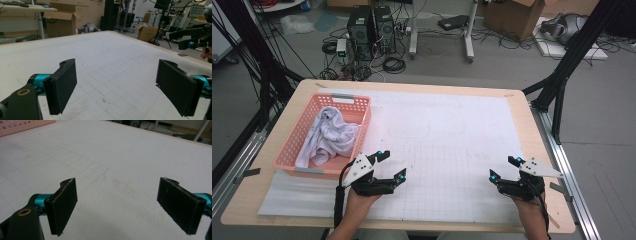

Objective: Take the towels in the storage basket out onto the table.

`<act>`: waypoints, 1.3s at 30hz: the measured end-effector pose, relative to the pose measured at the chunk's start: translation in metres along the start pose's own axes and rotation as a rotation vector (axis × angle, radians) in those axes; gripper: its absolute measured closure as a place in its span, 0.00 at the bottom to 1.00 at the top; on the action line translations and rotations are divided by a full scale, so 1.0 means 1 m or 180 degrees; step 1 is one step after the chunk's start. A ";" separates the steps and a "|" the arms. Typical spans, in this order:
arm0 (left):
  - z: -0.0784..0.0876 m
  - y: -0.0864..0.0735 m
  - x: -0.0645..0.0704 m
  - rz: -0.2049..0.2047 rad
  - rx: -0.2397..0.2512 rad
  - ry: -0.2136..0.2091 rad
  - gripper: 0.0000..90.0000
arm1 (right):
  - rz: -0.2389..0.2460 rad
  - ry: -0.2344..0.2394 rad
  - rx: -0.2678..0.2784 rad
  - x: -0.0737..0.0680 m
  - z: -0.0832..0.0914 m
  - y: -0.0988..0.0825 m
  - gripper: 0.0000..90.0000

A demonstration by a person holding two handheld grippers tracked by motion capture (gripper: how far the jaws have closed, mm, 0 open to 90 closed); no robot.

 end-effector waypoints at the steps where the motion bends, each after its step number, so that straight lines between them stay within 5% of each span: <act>1: 0.000 0.000 0.000 0.0000 0.0000 0.0000 0.19 | 0.0013 0.0012 -0.0013 0.000 -0.001 -0.001 0.17; 15: -0.002 -0.005 0.008 0.0011 -0.0135 -0.0073 0.20 | -0.0171 0.0018 -0.0054 0.006 -0.001 -0.006 0.17; 24: -0.002 0.004 0.008 0.0088 -0.0156 -0.0080 0.20 | -0.0090 -0.0009 -0.0068 0.007 -0.002 -0.006 0.16; 39: 0.021 0.059 0.004 0.0068 0.0082 -0.0012 0.21 | -0.0032 -0.0009 -0.0025 0.006 0.001 -0.003 0.16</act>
Point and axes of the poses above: each handheld gripper's, and its own axes: z roughly backward along the jaws, y roughly out of its top, x roughly to its right, the point moved 10 cm from there along -z, roughly forward along the jaws, and after that the axes turned 8 degrees about z, right-handed, at the moved point
